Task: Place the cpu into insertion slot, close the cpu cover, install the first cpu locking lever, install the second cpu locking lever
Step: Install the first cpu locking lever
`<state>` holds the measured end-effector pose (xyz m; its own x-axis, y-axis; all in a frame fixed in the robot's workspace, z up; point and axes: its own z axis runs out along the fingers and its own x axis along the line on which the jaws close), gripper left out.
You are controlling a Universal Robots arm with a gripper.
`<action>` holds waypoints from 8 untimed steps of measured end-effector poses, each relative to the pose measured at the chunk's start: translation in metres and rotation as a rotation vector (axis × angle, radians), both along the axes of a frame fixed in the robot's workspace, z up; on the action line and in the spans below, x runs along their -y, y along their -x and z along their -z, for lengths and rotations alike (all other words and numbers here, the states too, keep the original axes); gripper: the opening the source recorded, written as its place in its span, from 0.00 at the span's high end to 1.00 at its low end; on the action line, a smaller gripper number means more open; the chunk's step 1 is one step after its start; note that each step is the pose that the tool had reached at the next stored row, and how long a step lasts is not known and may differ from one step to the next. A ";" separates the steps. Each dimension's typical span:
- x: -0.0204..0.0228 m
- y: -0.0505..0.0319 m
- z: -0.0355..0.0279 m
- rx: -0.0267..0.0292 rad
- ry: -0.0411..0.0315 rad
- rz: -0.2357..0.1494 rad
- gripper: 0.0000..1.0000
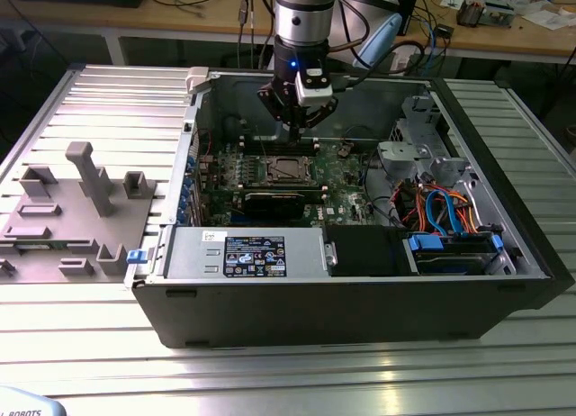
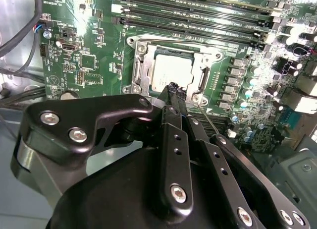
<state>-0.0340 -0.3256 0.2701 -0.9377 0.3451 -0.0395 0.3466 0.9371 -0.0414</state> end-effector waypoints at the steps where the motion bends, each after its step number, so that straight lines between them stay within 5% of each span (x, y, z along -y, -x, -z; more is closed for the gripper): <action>1: 0.0000 0.0000 0.0000 0.0000 0.0000 -0.004 0.89; 8: 0.0000 0.0000 0.0000 0.0000 0.0000 -0.030 0.89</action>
<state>-0.0340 -0.3256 0.2701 -0.9478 0.3163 -0.0395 0.3179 0.9472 -0.0414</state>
